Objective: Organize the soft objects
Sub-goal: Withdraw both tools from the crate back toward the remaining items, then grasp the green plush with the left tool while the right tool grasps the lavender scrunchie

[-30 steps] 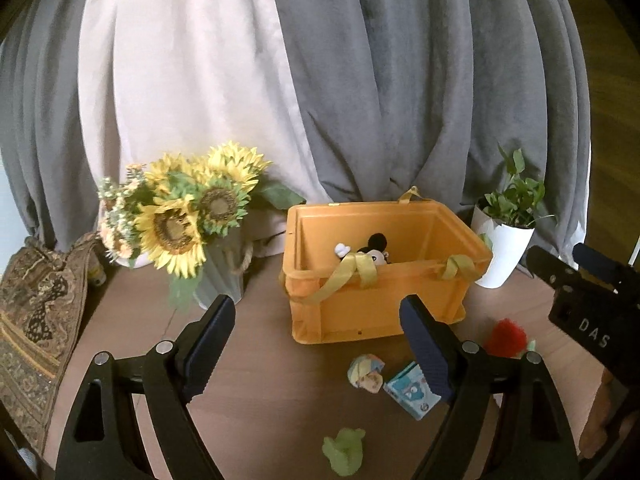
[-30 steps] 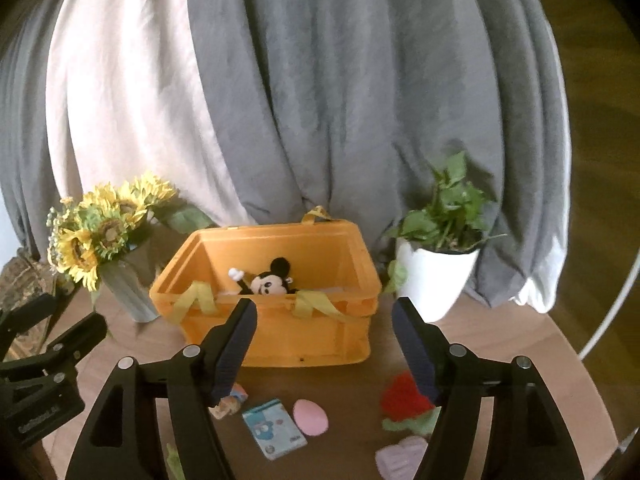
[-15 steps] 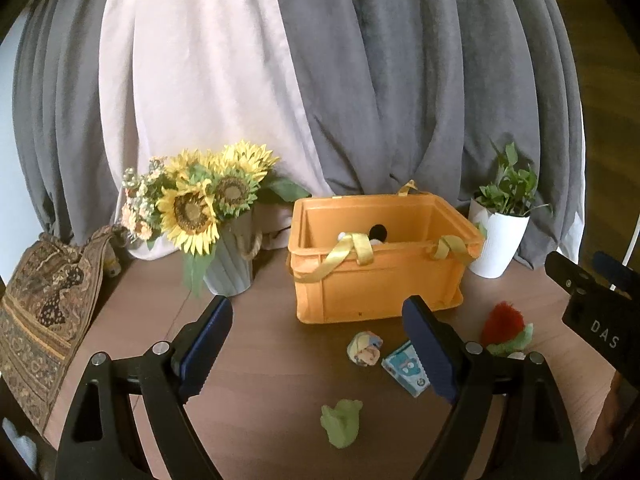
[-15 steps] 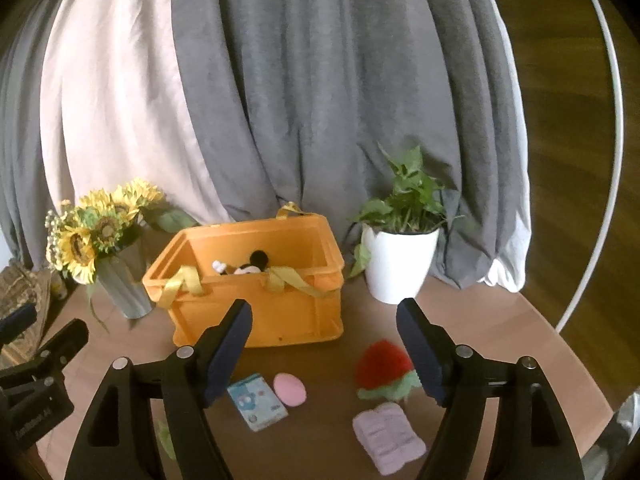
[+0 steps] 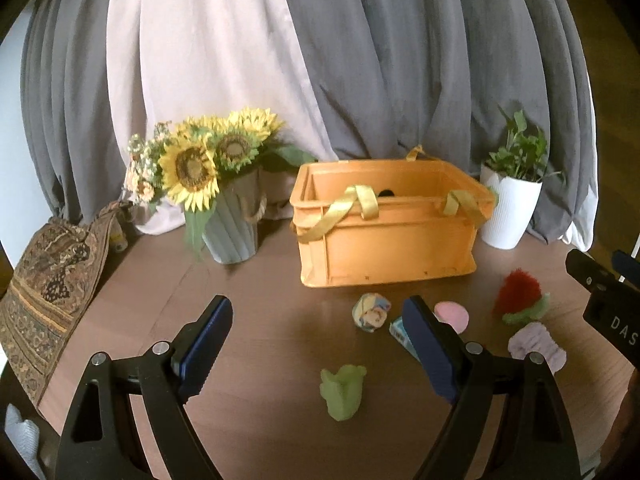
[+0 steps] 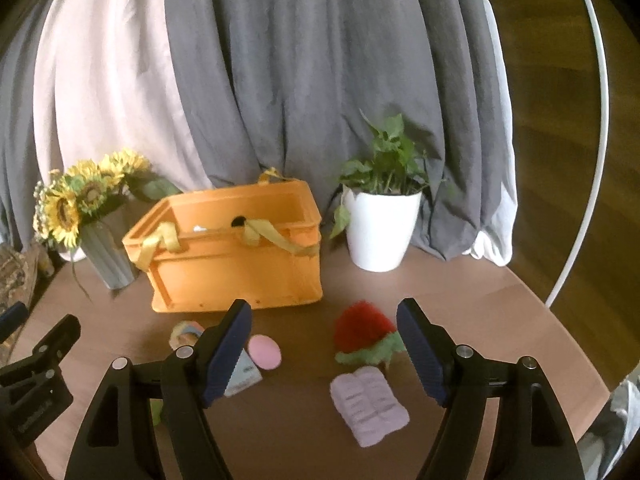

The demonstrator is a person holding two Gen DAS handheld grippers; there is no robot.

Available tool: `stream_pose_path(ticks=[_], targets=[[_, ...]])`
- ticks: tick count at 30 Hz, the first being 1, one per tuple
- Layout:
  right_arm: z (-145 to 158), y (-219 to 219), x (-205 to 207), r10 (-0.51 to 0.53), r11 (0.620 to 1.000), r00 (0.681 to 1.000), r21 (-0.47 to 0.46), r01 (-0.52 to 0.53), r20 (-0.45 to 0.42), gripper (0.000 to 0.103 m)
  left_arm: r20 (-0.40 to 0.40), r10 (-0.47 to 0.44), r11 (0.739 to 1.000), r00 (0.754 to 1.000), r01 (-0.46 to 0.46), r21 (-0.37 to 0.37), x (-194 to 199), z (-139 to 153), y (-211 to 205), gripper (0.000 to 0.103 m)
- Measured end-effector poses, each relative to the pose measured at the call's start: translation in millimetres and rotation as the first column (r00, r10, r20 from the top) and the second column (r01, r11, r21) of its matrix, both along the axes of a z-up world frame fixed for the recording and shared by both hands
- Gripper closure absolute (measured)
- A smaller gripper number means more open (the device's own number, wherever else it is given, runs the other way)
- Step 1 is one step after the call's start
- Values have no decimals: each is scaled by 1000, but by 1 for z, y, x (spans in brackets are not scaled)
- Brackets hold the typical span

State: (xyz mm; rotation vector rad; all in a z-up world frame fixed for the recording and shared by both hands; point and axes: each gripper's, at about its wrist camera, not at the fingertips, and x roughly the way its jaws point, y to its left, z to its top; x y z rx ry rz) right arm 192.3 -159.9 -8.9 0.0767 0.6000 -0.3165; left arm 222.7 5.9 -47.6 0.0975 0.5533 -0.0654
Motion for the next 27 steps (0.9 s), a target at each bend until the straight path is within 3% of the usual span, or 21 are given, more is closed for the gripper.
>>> stream_pose_path(ticks=[17, 27], targets=[[-62, -21, 7, -20, 999, 990, 38, 25, -137, 27, -145, 35, 999, 989, -31, 26, 12, -58, -15, 16], [-91, -33, 15, -45, 998, 976, 40, 55, -214, 27, -248, 36, 999, 968, -37, -1, 26, -96, -20, 28]])
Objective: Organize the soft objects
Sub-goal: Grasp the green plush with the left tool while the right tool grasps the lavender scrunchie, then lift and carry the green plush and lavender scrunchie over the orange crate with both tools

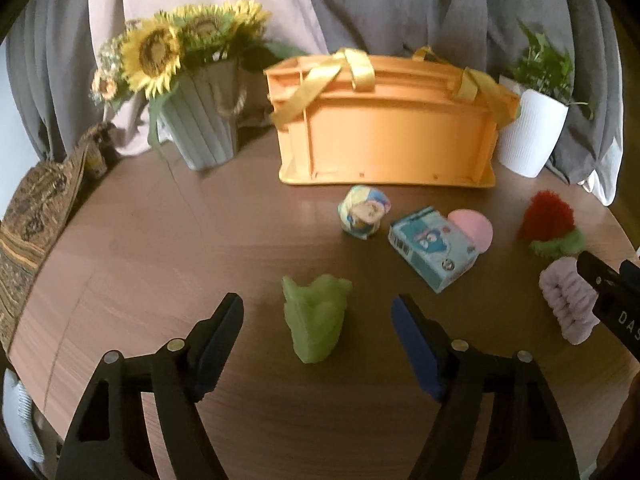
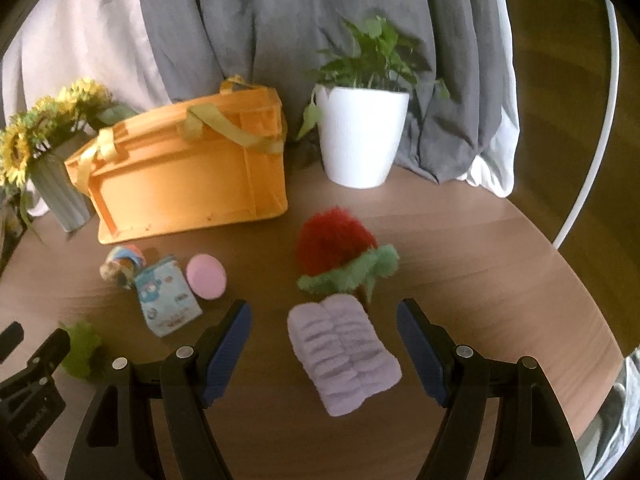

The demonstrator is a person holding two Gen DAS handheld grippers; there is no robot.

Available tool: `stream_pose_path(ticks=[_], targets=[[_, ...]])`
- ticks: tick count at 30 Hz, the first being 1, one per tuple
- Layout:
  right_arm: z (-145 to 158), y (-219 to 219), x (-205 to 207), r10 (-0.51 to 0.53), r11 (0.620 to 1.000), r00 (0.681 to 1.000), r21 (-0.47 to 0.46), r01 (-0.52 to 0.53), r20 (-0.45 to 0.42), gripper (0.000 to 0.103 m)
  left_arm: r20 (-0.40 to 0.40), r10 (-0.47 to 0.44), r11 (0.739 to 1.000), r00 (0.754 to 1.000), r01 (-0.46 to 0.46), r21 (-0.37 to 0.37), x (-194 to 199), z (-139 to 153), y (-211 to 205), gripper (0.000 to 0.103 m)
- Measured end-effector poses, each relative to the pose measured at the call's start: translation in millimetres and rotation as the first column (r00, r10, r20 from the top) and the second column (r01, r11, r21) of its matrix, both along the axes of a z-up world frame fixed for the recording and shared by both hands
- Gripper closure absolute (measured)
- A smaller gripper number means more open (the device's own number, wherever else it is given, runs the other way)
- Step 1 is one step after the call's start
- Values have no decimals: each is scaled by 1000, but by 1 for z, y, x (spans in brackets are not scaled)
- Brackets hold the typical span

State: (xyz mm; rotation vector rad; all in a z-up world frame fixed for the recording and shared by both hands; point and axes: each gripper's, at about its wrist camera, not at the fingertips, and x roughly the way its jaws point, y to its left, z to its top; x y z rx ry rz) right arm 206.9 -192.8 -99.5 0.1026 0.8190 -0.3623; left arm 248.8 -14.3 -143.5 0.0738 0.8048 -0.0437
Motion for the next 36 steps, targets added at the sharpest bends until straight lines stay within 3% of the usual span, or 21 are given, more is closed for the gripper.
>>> stream_pose_path(ticks=[5, 12, 19, 23, 25, 36], targets=[[-16, -2, 3, -8, 1000, 999, 14, 8, -42, 27, -61, 13, 1000, 998, -15, -23, 7, -18, 0, 35], [-32, -5, 7, -22, 1000, 997, 18, 24, -73, 28, -87, 22, 999, 996, -25, -26, 14, -30, -1, 44], [-42, -4, 12, -22, 999, 996, 31, 25, -90, 36, -104, 33, 999, 994, -36, -33, 21, -36, -1, 55], [-46, -5, 15, -20, 999, 995, 26, 22, -102, 44, -97, 35, 999, 995, -36, -12, 23, -37, -2, 59], [-48, -5, 15, -24, 999, 994, 25, 26, -107, 48, -91, 32, 999, 995, -32, -1, 24, -37, -2, 66], [-43, -3, 15, 8, 1000, 995, 26, -5, -104, 72, -85, 7, 1000, 996, -8, -10, 22, -35, -2, 67]])
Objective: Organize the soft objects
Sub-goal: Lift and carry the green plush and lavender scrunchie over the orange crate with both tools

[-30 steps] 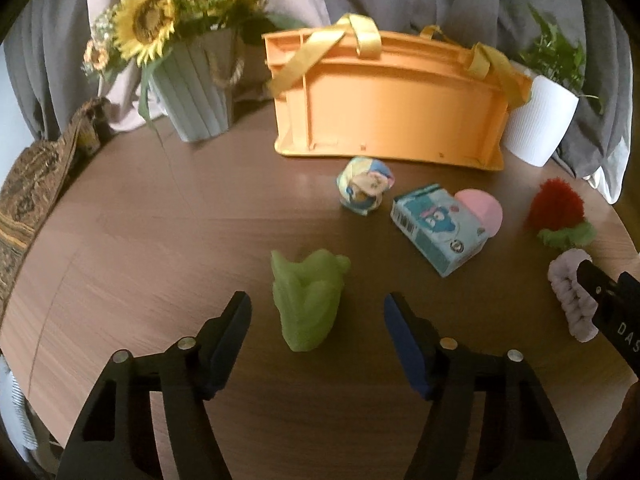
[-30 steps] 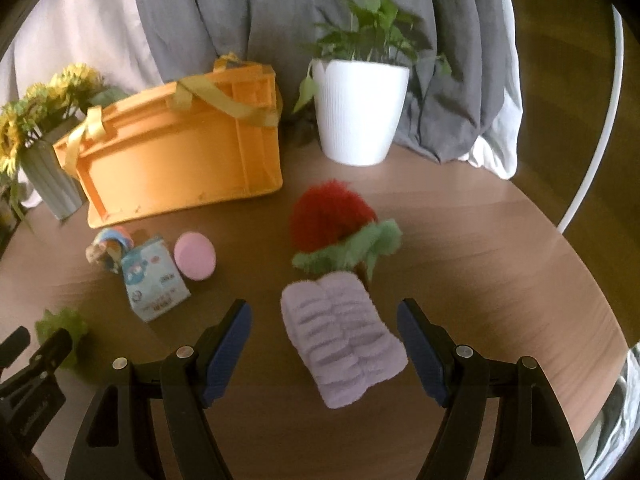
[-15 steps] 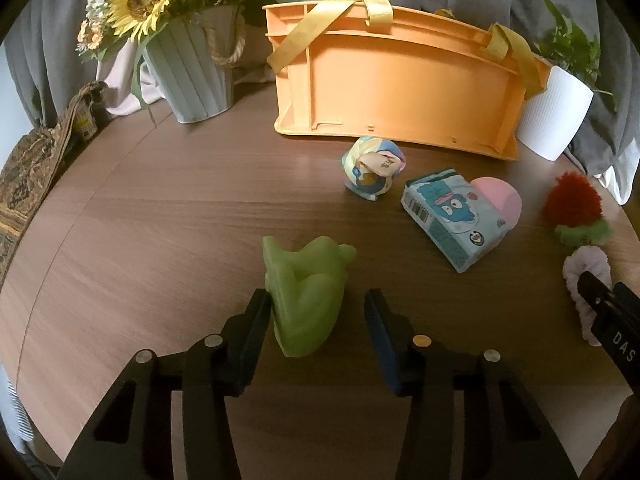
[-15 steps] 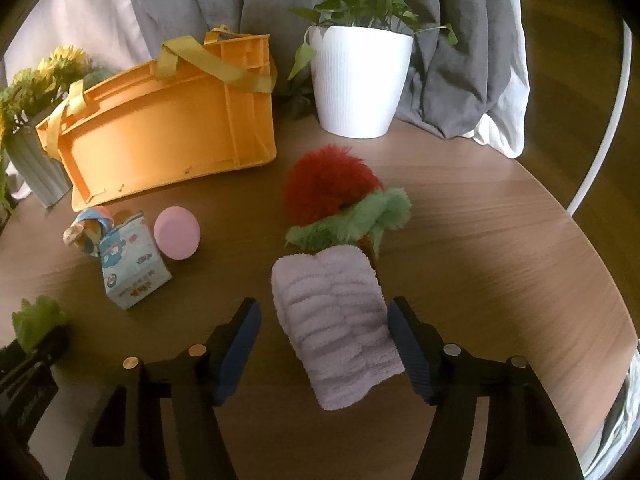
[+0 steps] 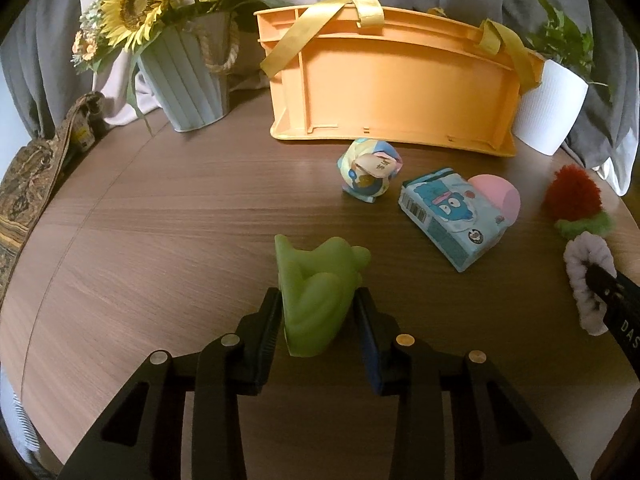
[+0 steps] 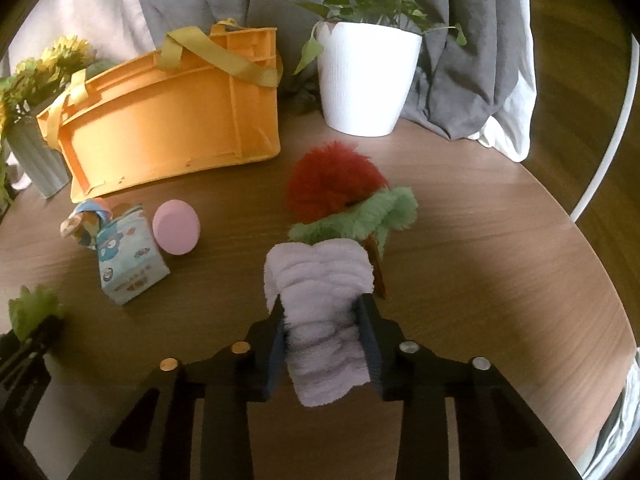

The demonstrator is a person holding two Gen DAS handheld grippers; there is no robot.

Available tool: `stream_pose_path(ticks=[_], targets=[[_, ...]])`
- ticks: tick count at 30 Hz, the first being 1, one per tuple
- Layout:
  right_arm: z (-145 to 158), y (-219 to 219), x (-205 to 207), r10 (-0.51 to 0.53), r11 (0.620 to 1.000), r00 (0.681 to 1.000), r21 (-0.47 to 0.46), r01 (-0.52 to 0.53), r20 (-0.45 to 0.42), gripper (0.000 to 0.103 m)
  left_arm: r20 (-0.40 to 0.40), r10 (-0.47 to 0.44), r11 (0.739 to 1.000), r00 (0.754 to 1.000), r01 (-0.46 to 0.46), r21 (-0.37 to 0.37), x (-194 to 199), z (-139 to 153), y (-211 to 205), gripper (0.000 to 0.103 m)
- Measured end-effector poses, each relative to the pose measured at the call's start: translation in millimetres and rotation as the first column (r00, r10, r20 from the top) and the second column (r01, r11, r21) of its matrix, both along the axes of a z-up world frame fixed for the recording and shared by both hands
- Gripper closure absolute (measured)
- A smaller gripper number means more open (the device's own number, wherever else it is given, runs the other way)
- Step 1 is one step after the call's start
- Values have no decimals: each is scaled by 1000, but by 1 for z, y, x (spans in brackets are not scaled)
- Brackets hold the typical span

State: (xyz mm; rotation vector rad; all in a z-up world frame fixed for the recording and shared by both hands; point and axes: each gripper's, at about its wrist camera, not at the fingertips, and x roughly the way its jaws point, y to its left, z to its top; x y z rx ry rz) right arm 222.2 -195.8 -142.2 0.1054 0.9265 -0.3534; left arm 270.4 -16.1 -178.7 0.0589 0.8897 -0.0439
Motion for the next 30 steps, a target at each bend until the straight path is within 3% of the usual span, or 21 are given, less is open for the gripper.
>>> stream_pose_path(ticks=[5, 30], targets=[[8, 2, -2, 20, 1000, 1000, 23, -21, 15, 76, 12, -8, 1000, 1000, 8, -13, -3, 8, -1, 67], [74, 18, -12, 82, 993, 984, 68, -94, 157, 76, 107, -49, 993, 993, 60, -98, -19, 83, 5, 67]])
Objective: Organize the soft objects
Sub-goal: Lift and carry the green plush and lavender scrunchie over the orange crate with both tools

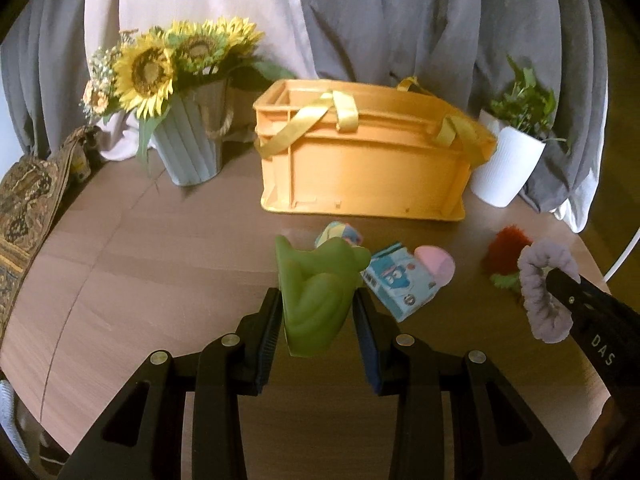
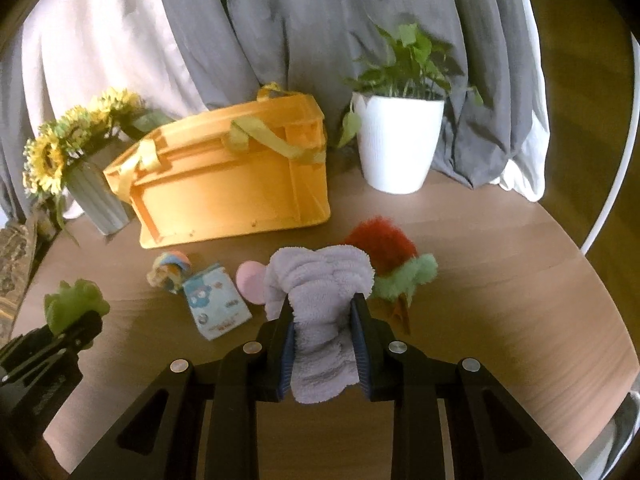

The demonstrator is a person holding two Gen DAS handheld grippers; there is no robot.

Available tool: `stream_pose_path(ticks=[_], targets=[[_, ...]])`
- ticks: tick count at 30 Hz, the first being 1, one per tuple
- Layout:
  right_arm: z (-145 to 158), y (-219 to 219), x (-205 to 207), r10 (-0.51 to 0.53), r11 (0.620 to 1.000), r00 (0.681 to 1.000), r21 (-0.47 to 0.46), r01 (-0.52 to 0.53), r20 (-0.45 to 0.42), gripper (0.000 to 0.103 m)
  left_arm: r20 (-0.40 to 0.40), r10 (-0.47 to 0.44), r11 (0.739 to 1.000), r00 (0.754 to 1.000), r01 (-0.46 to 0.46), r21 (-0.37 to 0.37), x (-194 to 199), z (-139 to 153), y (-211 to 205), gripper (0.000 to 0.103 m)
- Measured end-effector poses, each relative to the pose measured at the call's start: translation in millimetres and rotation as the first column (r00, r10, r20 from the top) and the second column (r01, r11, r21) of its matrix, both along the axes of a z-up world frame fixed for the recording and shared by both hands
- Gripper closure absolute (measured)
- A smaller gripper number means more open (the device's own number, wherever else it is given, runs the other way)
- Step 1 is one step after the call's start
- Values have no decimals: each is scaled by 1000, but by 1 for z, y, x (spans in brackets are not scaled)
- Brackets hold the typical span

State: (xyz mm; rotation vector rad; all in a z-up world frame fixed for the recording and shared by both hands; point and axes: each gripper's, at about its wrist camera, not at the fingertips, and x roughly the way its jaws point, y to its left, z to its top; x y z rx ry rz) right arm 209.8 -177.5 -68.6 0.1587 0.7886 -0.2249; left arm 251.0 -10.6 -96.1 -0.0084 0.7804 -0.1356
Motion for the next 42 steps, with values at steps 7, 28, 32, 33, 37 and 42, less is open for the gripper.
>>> stream_pose_path(ticks=[7, 28, 32, 33, 37, 42], targets=[[23, 4, 0, 23, 1000, 998, 9, -23, 52, 76, 45, -15, 1000, 999, 16, -15, 1, 22, 1, 67], [75, 7, 24, 61, 998, 976, 17, -66, 208, 76, 182, -20, 999, 983, 27, -36, 23, 74, -9, 67], [83, 2, 28, 64, 998, 970, 3, -67, 236, 76, 210, -27, 998, 977, 40, -56, 31, 84, -16, 67], [86, 1, 30, 64, 998, 967, 3, -66, 245, 76, 218, -27, 998, 975, 40, -56, 33, 86, -18, 67], [94, -5, 36, 66, 998, 960, -3, -68, 273, 76, 255, -34, 997, 966, 51, -59, 39, 97, -26, 67], [106, -12, 46, 71, 997, 948, 3, -76, 311, 76, 292, -46, 996, 955, 66, -57, 49, 107, -32, 67]])
